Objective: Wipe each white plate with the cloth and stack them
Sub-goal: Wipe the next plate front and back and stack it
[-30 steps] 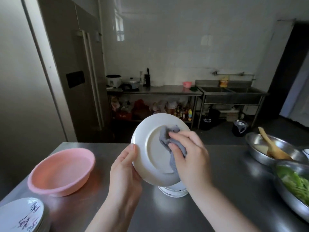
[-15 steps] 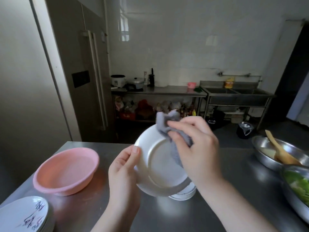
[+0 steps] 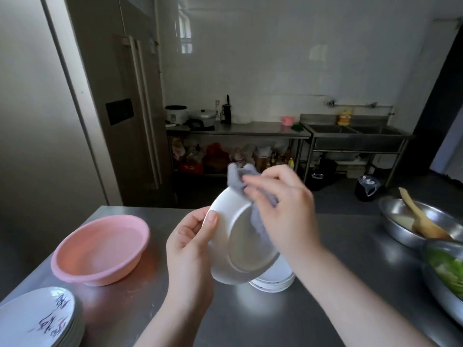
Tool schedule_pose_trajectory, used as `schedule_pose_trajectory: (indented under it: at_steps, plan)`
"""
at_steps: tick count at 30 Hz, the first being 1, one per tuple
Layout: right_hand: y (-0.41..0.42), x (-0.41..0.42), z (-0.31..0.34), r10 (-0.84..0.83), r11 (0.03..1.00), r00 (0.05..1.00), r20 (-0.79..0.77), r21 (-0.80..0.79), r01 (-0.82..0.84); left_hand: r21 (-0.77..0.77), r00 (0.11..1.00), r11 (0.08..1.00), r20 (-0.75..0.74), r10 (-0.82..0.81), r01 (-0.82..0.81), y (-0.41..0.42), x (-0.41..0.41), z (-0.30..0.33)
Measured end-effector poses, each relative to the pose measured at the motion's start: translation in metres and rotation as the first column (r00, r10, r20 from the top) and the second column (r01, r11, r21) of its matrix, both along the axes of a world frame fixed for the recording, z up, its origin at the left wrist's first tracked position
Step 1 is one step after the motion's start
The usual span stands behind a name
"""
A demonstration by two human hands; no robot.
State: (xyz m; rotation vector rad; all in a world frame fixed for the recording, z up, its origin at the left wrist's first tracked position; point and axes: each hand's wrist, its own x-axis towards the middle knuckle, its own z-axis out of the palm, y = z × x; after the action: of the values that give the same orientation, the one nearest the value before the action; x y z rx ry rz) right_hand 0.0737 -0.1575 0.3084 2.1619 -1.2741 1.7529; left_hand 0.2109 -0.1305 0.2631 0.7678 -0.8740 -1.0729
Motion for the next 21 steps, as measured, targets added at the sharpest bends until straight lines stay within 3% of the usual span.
schedule_pose_trajectory:
  at_steps: [2, 5, 6, 10, 14, 18, 21]
  plan:
    - [-0.001, 0.000, -0.001, -0.046, 0.999, 0.999, 0.025, 0.008, 0.046, 0.013, 1.000, 1.000, -0.006, -0.006, 0.006, -0.001, 0.002, -0.001]
    - [0.005, 0.013, -0.009, 0.042, 0.998, 0.982, -0.185, -0.048, -0.051, 0.047, 0.998, 0.998, -0.029, -0.048, 0.049, -0.003, 0.004, -0.004]
    - [0.001, 0.008, -0.008, 0.067, 0.997, 0.980, -0.189, -0.025, -0.073, 0.058, 0.998, 0.996, -0.029, -0.059, 0.060, -0.004, 0.004, -0.005]
    - [-0.019, -0.024, -0.006, 0.022, 0.989, 0.998, 0.063, 0.144, -0.031, 0.130, 0.996, 0.989, -0.064, -0.067, 0.075, -0.010, 0.002, -0.008]
    - [-0.024, -0.037, -0.028, -0.037, 0.964, 0.976, 0.213, 0.266, -0.022, 0.250, 0.984, 0.960, -0.160, -0.084, 0.123, -0.015, 0.002, -0.014]
    - [-0.012, -0.045, -0.054, -0.090, 0.959, 0.903, 0.420, 0.282, -0.036, 0.362, 0.923, 0.915, -0.383, -0.028, 0.178, -0.019, -0.001, -0.017]
    - [0.005, -0.038, -0.086, -0.163, 0.969, 0.875, 0.455, 0.240, 0.056, 0.399, 0.850, 0.892, -0.525, 0.033, 0.211, -0.022, -0.003, -0.016]
